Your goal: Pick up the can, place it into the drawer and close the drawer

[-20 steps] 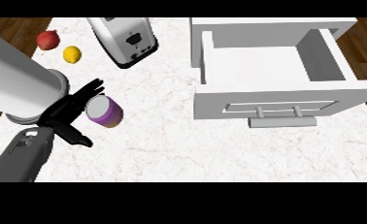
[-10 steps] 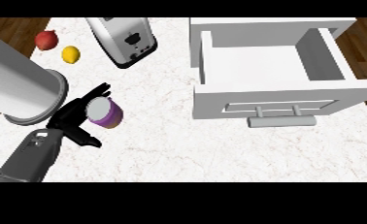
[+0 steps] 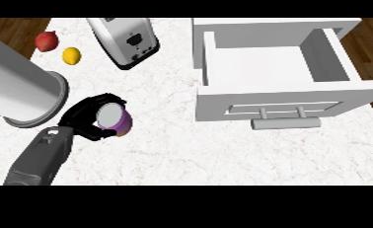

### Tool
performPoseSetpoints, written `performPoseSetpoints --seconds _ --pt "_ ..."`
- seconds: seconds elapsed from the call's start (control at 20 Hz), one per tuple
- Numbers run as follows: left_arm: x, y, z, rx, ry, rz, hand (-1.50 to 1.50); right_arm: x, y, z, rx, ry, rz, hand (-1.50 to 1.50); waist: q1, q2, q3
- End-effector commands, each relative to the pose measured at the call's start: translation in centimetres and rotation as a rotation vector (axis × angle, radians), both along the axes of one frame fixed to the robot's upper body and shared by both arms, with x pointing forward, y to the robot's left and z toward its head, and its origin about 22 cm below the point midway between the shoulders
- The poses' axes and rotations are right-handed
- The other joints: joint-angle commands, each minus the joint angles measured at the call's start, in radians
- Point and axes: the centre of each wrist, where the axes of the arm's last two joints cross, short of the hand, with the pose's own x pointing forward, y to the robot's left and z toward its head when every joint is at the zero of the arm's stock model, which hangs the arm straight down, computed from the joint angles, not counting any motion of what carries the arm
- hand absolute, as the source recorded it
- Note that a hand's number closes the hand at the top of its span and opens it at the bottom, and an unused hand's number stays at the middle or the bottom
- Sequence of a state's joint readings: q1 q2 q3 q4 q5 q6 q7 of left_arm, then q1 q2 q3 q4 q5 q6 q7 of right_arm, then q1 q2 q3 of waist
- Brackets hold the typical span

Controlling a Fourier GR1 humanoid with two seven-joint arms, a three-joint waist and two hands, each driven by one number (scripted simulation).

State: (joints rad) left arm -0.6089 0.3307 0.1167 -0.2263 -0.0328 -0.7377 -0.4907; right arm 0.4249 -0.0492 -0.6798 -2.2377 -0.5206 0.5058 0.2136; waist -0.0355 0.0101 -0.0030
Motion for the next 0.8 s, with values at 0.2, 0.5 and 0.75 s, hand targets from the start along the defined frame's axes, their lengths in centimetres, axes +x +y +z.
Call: performPoseSetpoints --seconds 0.2,0.5,0.75 --pt "2.1 -2.6 1.1 -0.218 -0.058 -0.170 1.50 -0.5 -0.8 -0.4 0.021 -0.001 -0.015 -1.50 0.011 -0.003 0.001" --pt "1.8 -4.2 0.6 -0.271 -0.116 -0.084 1.50 -0.9 -1.1 -0.6 0.035 -0.003 -0.033 -1.50 0.023 -0.010 0.002" --pt "0.2 -4.4 -1.2 -0.225 -0.168 0.555 1.50 -1.9 -0.2 0.5 0.006 0.008 -0.054 -1.50 0.055 -0.024 0.004"
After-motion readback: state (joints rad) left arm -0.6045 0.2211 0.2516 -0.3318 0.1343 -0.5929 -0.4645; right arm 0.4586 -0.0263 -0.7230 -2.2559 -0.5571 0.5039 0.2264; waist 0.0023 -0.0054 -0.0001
